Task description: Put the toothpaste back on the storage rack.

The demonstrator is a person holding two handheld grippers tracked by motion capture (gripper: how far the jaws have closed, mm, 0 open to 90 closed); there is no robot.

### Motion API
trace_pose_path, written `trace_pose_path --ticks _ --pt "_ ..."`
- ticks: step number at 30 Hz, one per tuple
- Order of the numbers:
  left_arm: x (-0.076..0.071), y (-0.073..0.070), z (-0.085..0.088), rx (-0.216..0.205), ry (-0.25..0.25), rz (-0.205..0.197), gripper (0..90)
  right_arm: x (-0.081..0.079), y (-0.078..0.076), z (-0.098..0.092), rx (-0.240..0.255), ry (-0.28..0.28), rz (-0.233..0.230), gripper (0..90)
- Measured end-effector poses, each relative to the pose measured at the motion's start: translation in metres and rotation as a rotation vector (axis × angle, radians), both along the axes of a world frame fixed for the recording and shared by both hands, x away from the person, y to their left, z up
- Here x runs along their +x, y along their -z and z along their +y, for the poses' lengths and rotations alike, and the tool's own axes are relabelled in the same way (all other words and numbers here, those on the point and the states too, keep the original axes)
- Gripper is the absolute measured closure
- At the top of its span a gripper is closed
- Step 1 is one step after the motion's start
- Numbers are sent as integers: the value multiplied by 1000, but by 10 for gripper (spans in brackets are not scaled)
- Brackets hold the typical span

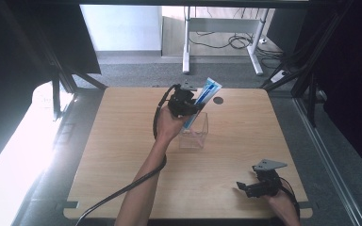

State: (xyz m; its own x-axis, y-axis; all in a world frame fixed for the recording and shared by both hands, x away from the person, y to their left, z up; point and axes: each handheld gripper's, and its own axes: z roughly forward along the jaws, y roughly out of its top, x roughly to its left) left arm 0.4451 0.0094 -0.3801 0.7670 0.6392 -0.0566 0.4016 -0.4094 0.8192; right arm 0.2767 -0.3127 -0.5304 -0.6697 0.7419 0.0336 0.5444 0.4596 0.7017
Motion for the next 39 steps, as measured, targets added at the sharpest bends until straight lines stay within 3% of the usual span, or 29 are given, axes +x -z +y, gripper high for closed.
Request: trace_pose_path --ticks 15,29,39 --pt "5 16 -6 5 -5 -33 727 0 -1 -4 10 11 -9 35" --pt "7 32 -14 15 0 -38 726 1 0 -4 9 12 -1 35" --pt "5 45 -18 43 -1 -45 724 1 1 -4 8 10 2 35"
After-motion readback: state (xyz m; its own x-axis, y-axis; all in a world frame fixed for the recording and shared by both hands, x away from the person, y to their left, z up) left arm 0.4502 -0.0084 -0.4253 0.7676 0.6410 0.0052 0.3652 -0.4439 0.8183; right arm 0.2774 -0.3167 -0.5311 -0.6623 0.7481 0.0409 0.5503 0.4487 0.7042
